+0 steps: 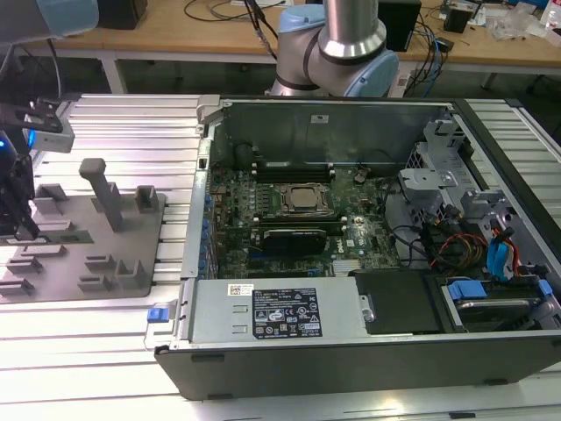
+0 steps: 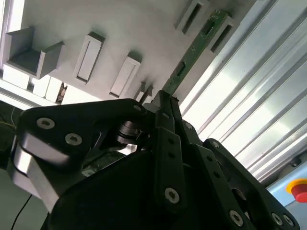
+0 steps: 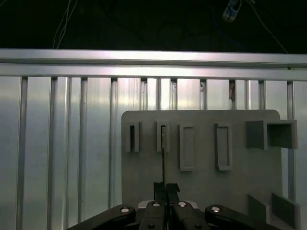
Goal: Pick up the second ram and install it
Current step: 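Pick up the second ram and move it above second insertion slot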
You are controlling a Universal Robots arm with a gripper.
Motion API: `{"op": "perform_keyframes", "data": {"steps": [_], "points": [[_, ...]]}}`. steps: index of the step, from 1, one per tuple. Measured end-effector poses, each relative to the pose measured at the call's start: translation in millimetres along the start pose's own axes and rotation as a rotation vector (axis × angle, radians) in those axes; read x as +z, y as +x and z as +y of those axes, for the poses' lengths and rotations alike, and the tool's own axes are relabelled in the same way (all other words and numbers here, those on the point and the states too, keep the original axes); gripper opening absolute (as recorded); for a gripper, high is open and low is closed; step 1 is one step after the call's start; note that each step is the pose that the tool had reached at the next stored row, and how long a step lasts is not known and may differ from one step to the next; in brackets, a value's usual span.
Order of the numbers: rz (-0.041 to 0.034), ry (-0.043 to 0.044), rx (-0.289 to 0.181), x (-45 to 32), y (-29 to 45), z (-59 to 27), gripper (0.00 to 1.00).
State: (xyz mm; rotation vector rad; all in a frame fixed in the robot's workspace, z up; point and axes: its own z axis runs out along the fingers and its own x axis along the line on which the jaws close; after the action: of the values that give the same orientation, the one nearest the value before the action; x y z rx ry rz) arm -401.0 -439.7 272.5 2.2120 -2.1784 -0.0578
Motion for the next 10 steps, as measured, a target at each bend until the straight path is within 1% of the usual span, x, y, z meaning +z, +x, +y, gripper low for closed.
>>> {"op": "perform_keyframes", "data": {"steps": [2,4,7,9,10], "points": [[0.0018,0.0001,0.000,-7.1,-0.2,0.3,0.09],[0.0027,0.0000,0.000,-11.0,-0.3,0.5,0.09],[0.0052,0.0001,0.000,-22.7,-0.6,1.2,0.09],[0.0059,0.0001,0.000,-31.9,-1.0,1.6,0.09],[0.0060,0.0001,0.000,-34.8,-1.1,1.8,0.09]]}}
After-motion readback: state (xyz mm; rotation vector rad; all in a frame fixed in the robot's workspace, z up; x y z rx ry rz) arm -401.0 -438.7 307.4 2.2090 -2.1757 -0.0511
